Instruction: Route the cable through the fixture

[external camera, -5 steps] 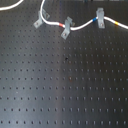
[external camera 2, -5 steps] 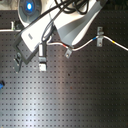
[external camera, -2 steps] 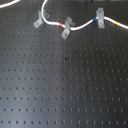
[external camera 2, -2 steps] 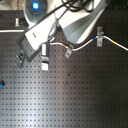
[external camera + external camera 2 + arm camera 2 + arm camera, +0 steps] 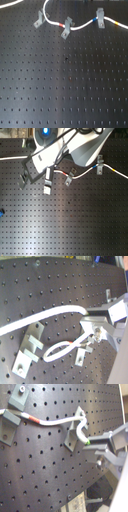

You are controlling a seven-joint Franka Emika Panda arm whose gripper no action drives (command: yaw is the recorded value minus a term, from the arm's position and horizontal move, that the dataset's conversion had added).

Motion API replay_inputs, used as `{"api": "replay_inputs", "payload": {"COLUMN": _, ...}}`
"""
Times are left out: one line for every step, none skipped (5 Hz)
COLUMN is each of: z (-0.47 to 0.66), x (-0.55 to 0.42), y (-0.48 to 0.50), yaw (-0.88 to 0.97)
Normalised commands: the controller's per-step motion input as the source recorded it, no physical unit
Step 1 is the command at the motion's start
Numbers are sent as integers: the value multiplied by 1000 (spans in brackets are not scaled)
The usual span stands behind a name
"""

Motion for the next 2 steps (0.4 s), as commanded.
{"api": "replay_inputs", "payload": {"z": 78, "x": -18, "y": 33, "yaw": 400}}
{"api": "replay_inputs", "payload": {"z": 157, "x": -104, "y": 229, "yaw": 591}}
